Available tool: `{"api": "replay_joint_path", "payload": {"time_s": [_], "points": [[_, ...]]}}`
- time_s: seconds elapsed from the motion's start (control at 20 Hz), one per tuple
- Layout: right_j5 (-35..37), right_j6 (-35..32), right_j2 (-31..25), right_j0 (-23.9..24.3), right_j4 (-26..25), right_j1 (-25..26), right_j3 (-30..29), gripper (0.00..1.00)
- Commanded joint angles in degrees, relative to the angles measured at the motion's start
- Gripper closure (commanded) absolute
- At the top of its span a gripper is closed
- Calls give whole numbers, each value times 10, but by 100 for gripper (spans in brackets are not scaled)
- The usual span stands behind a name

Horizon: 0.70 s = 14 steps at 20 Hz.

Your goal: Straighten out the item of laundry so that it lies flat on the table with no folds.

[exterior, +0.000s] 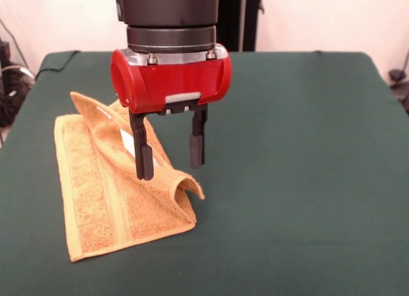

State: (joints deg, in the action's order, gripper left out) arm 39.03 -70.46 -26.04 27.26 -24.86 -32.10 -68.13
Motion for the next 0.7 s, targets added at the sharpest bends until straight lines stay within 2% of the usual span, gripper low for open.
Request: {"api": "replay_joint_path", "payload": {"time_s": [0.05,0.7], "points": [[-9,76,-68,-5,-11,58,-72,0],[-8,76,-74,-4,-13,60,-72,0]]}}
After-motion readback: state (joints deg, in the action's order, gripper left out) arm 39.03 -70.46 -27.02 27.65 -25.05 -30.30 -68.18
